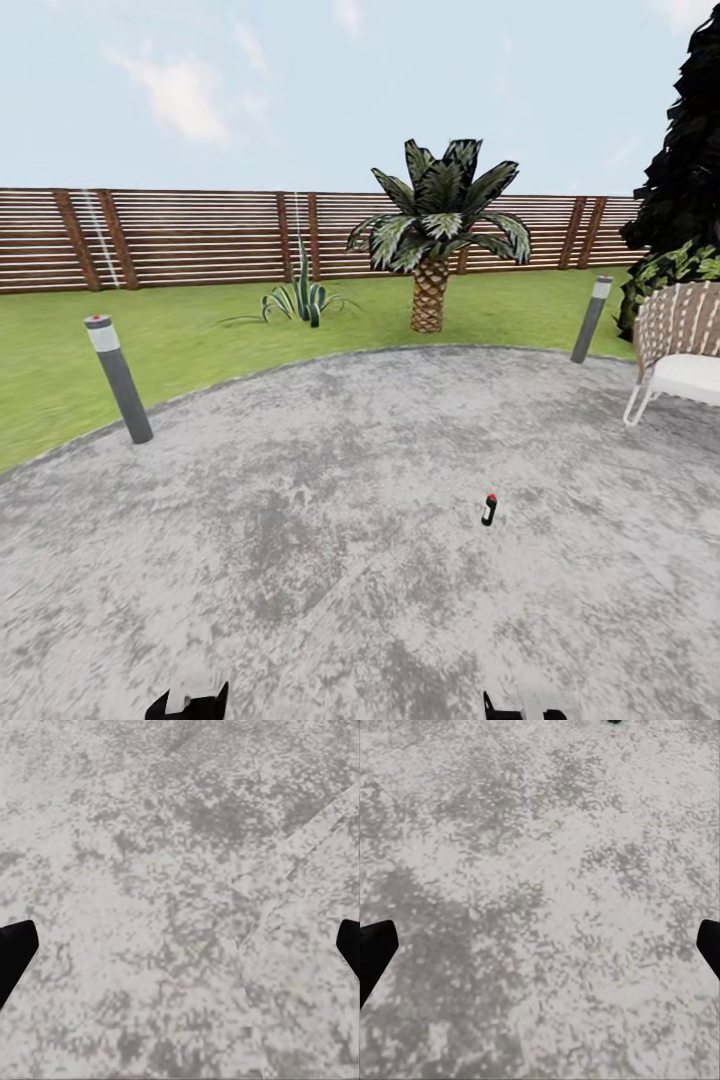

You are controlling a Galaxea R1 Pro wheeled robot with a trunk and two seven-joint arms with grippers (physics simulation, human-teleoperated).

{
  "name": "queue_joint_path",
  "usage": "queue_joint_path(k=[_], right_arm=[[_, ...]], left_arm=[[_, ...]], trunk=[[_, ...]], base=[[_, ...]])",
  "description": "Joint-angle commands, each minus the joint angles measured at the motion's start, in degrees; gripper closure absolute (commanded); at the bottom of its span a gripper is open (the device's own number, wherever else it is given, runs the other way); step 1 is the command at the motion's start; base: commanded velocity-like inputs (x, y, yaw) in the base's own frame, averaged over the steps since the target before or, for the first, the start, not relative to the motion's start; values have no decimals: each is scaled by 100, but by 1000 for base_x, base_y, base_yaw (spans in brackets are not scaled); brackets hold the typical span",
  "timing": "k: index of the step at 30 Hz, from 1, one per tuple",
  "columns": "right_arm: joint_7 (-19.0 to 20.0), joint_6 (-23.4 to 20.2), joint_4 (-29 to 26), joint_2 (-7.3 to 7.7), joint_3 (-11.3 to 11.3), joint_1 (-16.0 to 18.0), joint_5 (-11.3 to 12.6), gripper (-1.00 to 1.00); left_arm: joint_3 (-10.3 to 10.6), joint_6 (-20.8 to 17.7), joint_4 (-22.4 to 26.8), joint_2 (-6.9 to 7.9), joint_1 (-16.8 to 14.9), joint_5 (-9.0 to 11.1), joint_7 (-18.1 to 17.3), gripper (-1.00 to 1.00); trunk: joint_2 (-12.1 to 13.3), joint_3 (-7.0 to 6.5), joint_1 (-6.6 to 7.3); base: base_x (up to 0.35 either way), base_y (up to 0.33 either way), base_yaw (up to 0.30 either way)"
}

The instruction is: Pick up the pesticide atomizer in the garden and spray insectifuge to fully cover both potted plants in the garden.

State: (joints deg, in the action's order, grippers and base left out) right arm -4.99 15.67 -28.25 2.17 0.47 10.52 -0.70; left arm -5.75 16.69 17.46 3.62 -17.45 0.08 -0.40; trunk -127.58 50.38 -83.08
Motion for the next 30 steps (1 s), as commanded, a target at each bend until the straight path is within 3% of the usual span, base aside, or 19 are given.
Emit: queue_joint_path(k=[1,30], right_arm=[[-20,15,3,2,6,3,-7,-100],[-37,24,1,-5,-3,3,8,-100]], left_arm=[[-13,19,-6,-1,-4,-1,-4,-100],[-14,26,-6,0,-4,1,-4,-100]], trunk=[[-2,5,-2],[-2,5,-2]], base=[[337,88,-1],[337,110,0]])
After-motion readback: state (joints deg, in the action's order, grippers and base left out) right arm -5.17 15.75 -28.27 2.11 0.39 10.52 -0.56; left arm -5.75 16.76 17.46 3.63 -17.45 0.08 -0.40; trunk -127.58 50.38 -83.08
